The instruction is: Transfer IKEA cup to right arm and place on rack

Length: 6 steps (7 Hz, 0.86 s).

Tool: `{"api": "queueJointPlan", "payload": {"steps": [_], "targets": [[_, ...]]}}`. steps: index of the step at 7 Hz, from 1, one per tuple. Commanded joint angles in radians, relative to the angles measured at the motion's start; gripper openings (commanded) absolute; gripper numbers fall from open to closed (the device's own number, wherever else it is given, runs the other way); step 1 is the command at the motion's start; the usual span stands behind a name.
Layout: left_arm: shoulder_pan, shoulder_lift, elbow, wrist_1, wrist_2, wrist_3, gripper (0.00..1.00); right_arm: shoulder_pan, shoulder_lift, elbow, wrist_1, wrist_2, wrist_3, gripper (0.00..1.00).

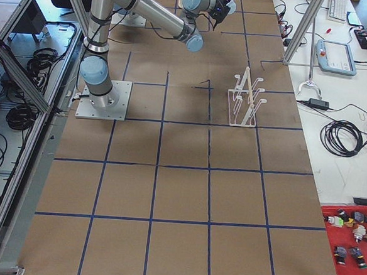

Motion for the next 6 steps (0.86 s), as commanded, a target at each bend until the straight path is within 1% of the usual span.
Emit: {"api": "queueJointPlan", "payload": {"steps": [1, 2, 3, 4, 5, 6], "targets": [[0.000, -0.001, 0.000, 0.000, -0.001, 0.000, 0.02, 0.000, 0.000, 0.002, 0.000, -0.002, -0.001, 0.58], [0.000, 0.001, 0.000, 0.000, -0.001, 0.000, 0.02, 0.000, -0.001, 0.000, 0.000, -0.002, -0.001, 0.50], [0.000, 0.001, 0.000, 0.000, 0.000, 0.000, 0.05, 0.000, -0.003, 0.000, 0.003, 0.000, -0.004, 0.45], [0.000, 0.004, 0.005, 0.002, 0.002, 0.000, 0.27, 0.000, -0.004, 0.000, 0.011, 0.000, -0.006, 0.44], [0.000, 0.004, 0.003, 0.008, 0.005, 0.000, 0.68, 0.000, -0.004, 0.000, 0.011, 0.000, -0.007, 0.43], [0.000, 0.004, 0.003, 0.009, 0.004, -0.015, 0.87, 0.000, -0.004, 0.000, 0.011, 0.000, -0.009, 0.42]]}}
